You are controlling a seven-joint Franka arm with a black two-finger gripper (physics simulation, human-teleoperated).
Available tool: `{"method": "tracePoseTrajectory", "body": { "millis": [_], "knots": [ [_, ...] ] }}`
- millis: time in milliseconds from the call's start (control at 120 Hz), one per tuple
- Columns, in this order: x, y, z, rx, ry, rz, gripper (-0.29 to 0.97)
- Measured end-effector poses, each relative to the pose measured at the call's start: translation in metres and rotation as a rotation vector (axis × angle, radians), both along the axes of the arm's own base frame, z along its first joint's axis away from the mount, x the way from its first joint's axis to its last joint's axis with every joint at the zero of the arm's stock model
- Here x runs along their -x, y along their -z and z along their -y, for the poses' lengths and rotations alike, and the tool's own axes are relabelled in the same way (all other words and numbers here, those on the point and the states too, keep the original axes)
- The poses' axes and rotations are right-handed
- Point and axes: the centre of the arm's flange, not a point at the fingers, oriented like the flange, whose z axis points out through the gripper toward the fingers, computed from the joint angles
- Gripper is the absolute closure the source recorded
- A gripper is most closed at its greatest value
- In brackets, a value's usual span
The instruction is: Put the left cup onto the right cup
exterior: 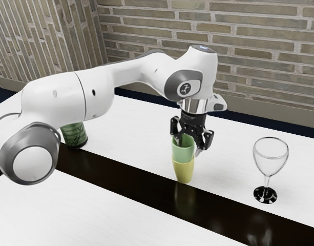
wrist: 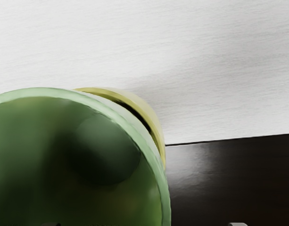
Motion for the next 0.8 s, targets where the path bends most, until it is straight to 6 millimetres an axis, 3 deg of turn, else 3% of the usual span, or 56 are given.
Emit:
{"method": "tracePoseTrajectory", "body": {
  "millis": [167,250,317,417,558,800],
  "knots": [
    [0.014,-0.077,-0.028,0.002,-0.030,0.082,0.11],
    [0.037,-0.113,-0.054,-0.006,-0.058,0.094,0.07],
    [0.054,-0.128,-0.082,-0.014,-0.088,0.088,0.05],
    [0.072,-0.143,-0.128,-0.039,-0.143,0.084,0.03],
    [0.080,-0.159,-0.198,-0.035,-0.200,0.083,0.02],
    [0.083,-0.167,-0.202,-0.003,-0.101,0.078,0.01]
  ]
}}
